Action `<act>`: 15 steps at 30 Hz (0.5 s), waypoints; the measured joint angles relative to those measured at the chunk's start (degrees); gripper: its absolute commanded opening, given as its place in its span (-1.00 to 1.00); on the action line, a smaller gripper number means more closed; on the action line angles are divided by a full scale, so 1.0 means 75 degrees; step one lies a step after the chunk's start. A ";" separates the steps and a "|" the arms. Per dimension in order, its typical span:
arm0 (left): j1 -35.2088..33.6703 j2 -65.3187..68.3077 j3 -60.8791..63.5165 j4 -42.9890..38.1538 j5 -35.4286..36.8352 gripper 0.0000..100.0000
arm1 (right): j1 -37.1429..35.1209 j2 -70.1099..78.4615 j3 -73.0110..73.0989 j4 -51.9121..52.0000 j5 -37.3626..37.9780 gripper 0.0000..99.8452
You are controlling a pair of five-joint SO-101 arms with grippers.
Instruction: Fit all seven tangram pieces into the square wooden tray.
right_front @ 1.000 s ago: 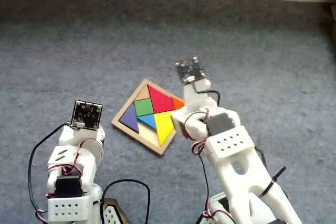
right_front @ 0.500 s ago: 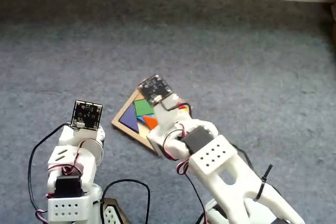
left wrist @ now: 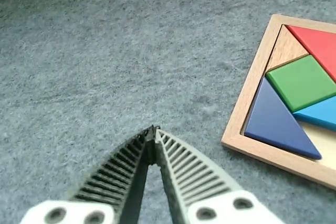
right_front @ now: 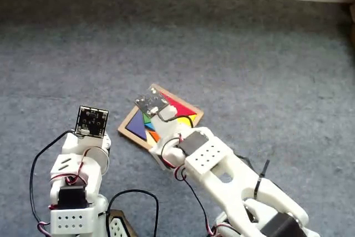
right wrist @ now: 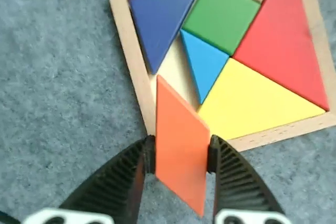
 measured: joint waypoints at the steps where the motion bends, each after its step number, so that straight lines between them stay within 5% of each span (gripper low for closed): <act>1: 0.0000 0.0000 0.0000 0.0000 0.0000 -0.98 | 0.0047 0.0059 -0.0035 0.0000 -0.0152 -0.70; 15: 0.0000 0.0000 0.0000 0.0000 0.0000 -0.98 | 0.0117 0.0281 -0.0621 -0.0070 -0.0492 -0.51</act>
